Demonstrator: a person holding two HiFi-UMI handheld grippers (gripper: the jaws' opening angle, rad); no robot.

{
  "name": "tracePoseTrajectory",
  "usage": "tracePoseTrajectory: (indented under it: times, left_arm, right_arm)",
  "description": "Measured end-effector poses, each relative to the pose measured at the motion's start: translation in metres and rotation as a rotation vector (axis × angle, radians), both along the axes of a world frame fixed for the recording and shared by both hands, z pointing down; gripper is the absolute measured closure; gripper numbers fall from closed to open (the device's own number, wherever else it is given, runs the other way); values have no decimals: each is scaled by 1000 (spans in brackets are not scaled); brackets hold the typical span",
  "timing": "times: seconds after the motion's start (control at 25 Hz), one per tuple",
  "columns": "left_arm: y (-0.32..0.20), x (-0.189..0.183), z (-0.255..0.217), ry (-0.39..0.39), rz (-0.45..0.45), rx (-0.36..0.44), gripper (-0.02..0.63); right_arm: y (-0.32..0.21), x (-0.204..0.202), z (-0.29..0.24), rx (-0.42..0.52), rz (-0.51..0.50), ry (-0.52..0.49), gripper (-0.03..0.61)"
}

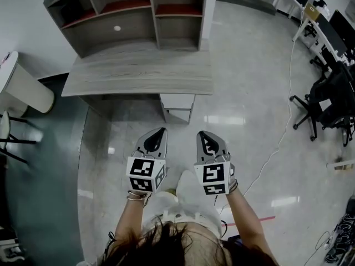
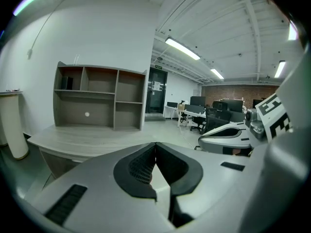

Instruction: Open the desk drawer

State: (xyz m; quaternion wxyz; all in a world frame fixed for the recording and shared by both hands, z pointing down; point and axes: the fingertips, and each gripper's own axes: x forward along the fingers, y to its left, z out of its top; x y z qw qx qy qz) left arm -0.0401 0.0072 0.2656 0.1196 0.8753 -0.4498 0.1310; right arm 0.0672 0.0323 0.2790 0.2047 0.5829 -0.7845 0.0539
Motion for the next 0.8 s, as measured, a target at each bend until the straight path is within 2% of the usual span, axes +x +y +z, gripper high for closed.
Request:
tracePoseTrajectory:
  times: [0.44, 0.72, 0.8]
  left_arm:
    - [-33, -5, 28, -22, -81, -41, 603]
    - [-64, 0, 41, -9, -36, -32, 603]
    - [-73, 0, 49, -17, -17, -35, 603]
  right_arm:
    - [-38, 18, 20, -19, -11, -31, 557]
    - [-66, 25, 34, -13, 11, 43, 557]
    - [-75, 23, 39, -24, 23, 31, 557]
